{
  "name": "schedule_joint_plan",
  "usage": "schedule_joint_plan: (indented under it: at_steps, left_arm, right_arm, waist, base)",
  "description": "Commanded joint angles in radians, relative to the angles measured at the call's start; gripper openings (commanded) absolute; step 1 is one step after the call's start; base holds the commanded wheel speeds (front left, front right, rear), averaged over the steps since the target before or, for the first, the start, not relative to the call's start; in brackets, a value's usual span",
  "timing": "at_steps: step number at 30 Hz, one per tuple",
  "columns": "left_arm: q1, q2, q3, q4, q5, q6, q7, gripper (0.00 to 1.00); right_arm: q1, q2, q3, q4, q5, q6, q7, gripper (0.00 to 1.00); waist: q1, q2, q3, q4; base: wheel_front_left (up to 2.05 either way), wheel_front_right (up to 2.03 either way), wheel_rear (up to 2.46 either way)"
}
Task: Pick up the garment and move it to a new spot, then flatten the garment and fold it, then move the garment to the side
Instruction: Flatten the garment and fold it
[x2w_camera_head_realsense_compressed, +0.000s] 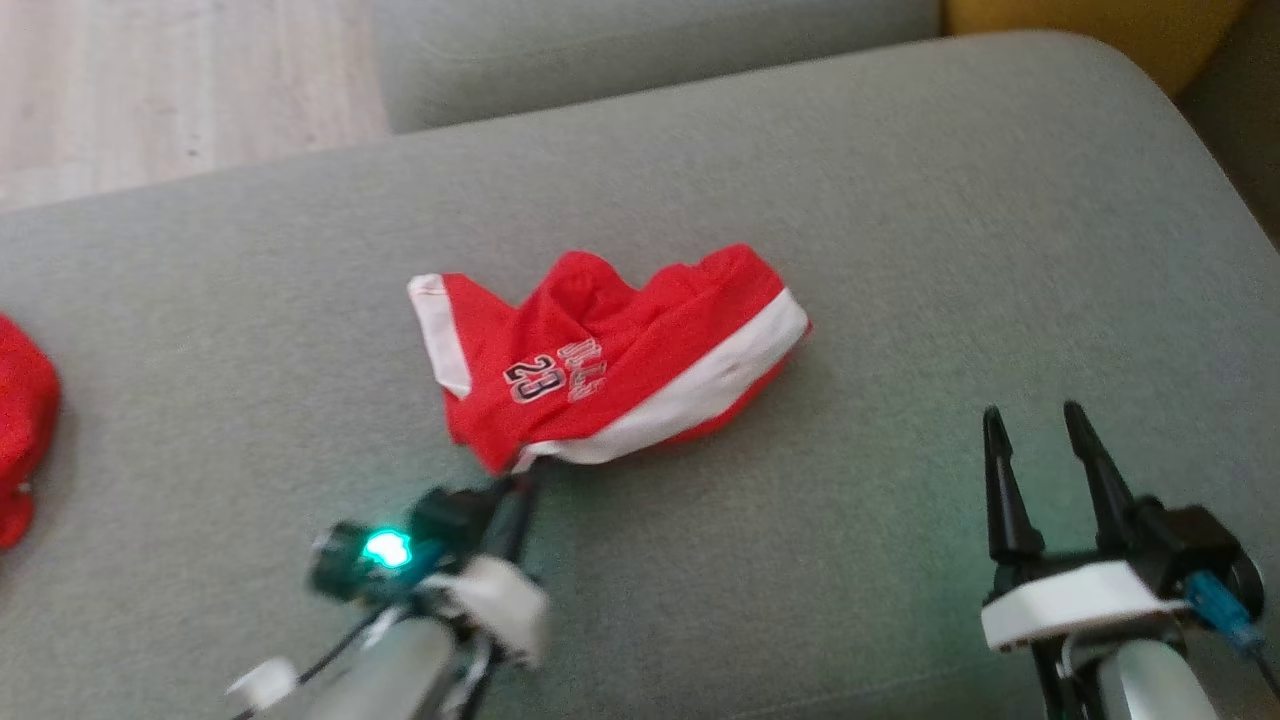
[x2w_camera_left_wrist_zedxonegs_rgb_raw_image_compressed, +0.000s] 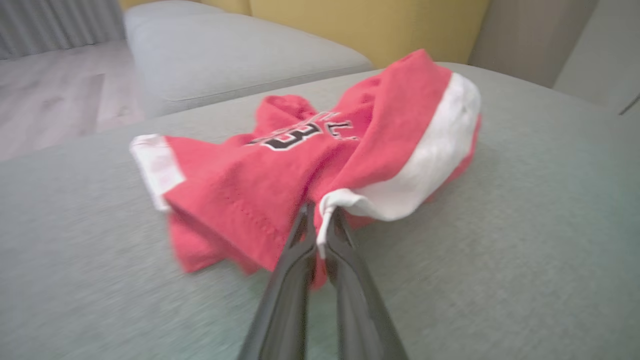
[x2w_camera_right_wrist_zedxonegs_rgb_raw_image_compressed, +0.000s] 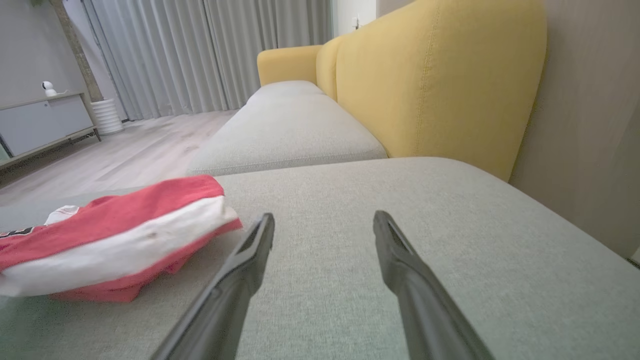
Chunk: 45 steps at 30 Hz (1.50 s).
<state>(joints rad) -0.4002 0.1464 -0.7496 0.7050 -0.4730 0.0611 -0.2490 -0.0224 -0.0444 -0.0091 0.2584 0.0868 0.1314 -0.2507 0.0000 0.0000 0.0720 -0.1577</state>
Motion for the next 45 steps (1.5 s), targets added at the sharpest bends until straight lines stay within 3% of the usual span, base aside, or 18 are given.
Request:
schedule_joint_plan:
  at_steps: [1,11,21,22,23,24,25,37,45]
  left_arm:
    - [-0.004,0.041,0.048,-0.041,0.005,0.012,-0.012,0.0]
    - [0.125,0.221,0.123,-0.166,-0.006,0.08,-0.012,0.0]
    - [0.175,0.264,0.193,-0.204,-0.037,0.145,-0.013,0.01]
    - [0.178,0.262,0.197,-0.207,-0.037,0.148,-0.013,0.39]
    - [0.178,0.262,0.197,-0.207,-0.037,0.148,-0.013,0.39]
    - [0.182,0.26,0.2,-0.211,-0.036,0.152,-0.013,0.76]
    - [0.186,0.255,0.204,-0.216,-0.037,0.155,-0.013,1.0]
    - [0.275,0.2,0.31,-0.337,-0.02,0.162,-0.013,1.0]
    - [0.363,0.143,0.37,-0.422,0.012,0.139,-0.013,1.0]
  right_arm:
    - [-0.006,-0.006,0.018,-0.026,0.002,-0.001,-0.011,1.0]
    - [0.013,-0.006,0.0,-0.026,-0.006,-0.001,-0.011,1.0]
    - [0.005,-0.006,-0.007,-0.02,-0.014,-0.001,-0.011,1.0]
    - [0.005,-0.006,-0.006,-0.018,-0.014,-0.001,-0.011,1.0]
    - [0.005,-0.006,-0.006,-0.018,-0.014,-0.001,-0.011,1.0]
    - [0.005,-0.006,-0.004,-0.016,-0.014,-0.001,-0.011,1.0]
    - [0.005,-0.006,-0.003,-0.014,-0.014,-0.001,-0.011,1.0]
    - [0.019,-0.006,-0.007,-0.01,-0.012,-0.001,-0.011,1.0]
    - [0.029,-0.006,-0.003,-0.012,0.001,-0.001,-0.011,1.0]
  waist:
    - [0.0,0.0,-0.026,0.026]
    - [0.0,0.0,-0.04,0.056]
    - [0.0,0.0,-0.022,0.069]
    - [0.0,0.0,-0.023,0.07]
    - [0.0,0.0,-0.023,0.07]
    - [0.0,0.0,-0.026,0.071]
    - [0.0,0.0,-0.028,0.072]
    - [0.0,0.0,-0.078,0.106]
    - [0.0,0.0,-0.12,0.145]
  base:
    - [0.0,0.0,0.0]
    - [0.0,0.0,0.0]
    - [0.0,0.0,0.0]
    - [0.0,0.0,0.0]
    - [0.0,0.0,0.0]
    - [0.0,0.0,0.0]
    - [0.0,0.0,0.0]
    - [0.0,0.0,0.0]
    - [0.0,0.0,0.0]
